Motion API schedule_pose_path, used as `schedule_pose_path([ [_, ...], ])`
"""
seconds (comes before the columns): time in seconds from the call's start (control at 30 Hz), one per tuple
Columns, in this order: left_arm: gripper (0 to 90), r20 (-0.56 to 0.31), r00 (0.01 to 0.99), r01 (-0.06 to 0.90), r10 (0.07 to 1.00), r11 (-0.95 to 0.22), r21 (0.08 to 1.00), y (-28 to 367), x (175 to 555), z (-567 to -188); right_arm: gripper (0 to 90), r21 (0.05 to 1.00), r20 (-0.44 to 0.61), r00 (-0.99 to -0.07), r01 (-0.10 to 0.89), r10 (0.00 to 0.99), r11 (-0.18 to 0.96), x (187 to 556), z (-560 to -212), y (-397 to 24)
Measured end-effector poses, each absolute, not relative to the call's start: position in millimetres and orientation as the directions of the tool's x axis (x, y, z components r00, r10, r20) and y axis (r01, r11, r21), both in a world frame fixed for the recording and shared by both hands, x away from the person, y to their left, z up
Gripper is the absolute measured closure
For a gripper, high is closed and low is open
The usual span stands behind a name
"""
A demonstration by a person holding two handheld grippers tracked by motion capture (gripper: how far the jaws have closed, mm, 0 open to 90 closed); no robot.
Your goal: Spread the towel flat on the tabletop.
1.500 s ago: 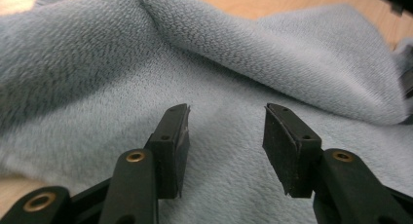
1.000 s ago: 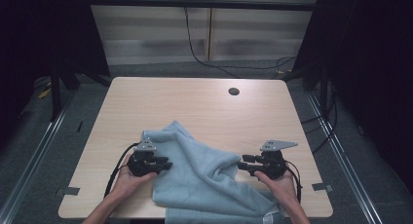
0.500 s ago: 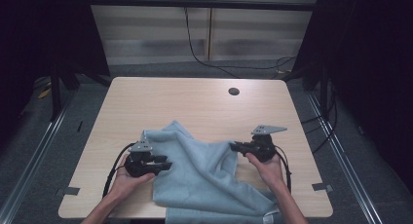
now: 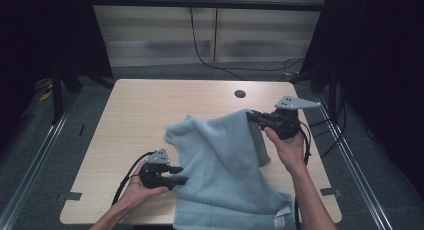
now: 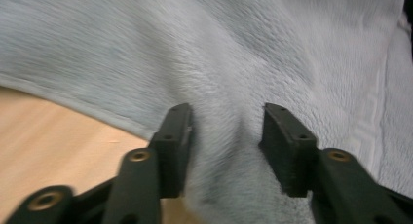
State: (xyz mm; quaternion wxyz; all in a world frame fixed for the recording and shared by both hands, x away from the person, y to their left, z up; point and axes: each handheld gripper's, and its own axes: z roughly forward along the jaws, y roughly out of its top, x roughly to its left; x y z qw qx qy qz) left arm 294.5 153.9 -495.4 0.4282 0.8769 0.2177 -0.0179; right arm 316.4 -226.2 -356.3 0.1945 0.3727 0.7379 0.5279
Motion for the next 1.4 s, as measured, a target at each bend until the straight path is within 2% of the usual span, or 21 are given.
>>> schedule_pose_path([
  [0.1,51.4,-0.193,0.906,0.388,0.377,-0.558,0.734,152,292,-499,85.5,0.919,0.124,-0.628,0.365,0.769,0.150,321,-361,-234],
  [0.17,64.6,-0.157,0.912,0.365,0.380,-0.572,0.734,153,291,-498,85.5,0.912,0.134,-0.613,0.383,0.778,0.144,324,-366,-241],
  [0.2,73.6,-0.167,0.913,0.369,0.373,-0.577,0.729,154,291,-498,85.4,0.911,0.143,-0.603,0.389,0.785,0.133,325,-369,-245],
  [0.27,83.2,-0.182,0.910,0.379,0.372,-0.572,0.727,157,292,-497,85.4,0.911,0.152,-0.584,0.396,0.797,0.116,328,-372,-254],
  [0.33,84.2,-0.205,0.910,0.388,0.360,-0.564,0.729,163,290,-493,85.4,0.911,0.156,-0.572,0.399,0.806,0.108,328,-373,-258],
  [0.5,85.0,-0.277,0.899,0.414,0.338,-0.456,0.788,200,272,-474,85.1,0.908,0.169,-0.519,0.413,0.838,0.073,326,-374,-289],
  [0.57,85.0,-0.315,0.902,0.418,0.296,-0.412,0.810,210,265,-468,84.6,0.905,0.168,-0.524,0.417,0.835,0.079,326,-376,-290],
  [0.63,82.3,-0.290,0.907,0.403,0.307,-0.426,0.810,212,262,-467,81.2,0.886,0.164,-0.537,0.449,0.828,0.115,324,-384,-287],
  [0.7,74.6,-0.285,0.901,0.412,0.327,-0.442,0.797,208,267,-471,75.6,0.872,0.162,-0.541,0.469,0.825,0.136,320,-394,-284],
  [0.73,72.8,-0.285,0.901,0.412,0.327,-0.442,0.797,208,267,-471,75.6,0.872,0.162,-0.541,0.469,0.825,0.136,320,-394,-284],
  [0.77,68.8,-0.281,0.890,0.428,0.360,-0.441,0.789,205,273,-473,69.5,0.863,0.159,-0.531,0.484,0.833,0.144,313,-402,-284],
  [0.9,64.7,-0.290,0.880,0.440,0.377,-0.413,0.798,204,280,-472,62.6,0.859,0.178,-0.522,0.497,0.834,0.127,297,-411,-288],
  [0.97,63.2,-0.288,0.869,0.448,0.402,-0.393,0.803,205,286,-470,59.5,0.846,0.179,-0.518,0.516,0.837,0.139,275,-423,-289],
  [1.07,65.4,-0.288,0.856,0.460,0.430,-0.377,0.804,203,297,-469,61.4,0.837,0.197,-0.527,0.530,0.827,0.138,253,-435,-290],
  [1.2,66.2,-0.280,0.860,0.463,0.427,-0.422,0.779,180,309,-477,61.0,0.819,0.202,-0.539,0.550,0.818,0.161,230,-447,-284],
  [1.3,62.6,-0.267,0.868,0.458,0.420,-0.465,0.758,164,308,-483,63.6,0.816,0.235,-0.574,0.555,0.784,0.161,215,-453,-279],
  [1.4,52.1,-0.255,0.866,0.461,0.431,-0.488,0.741,159,307,-488,61.1,0.782,0.238,-0.617,0.580,0.751,0.228,209,-466,-267],
])
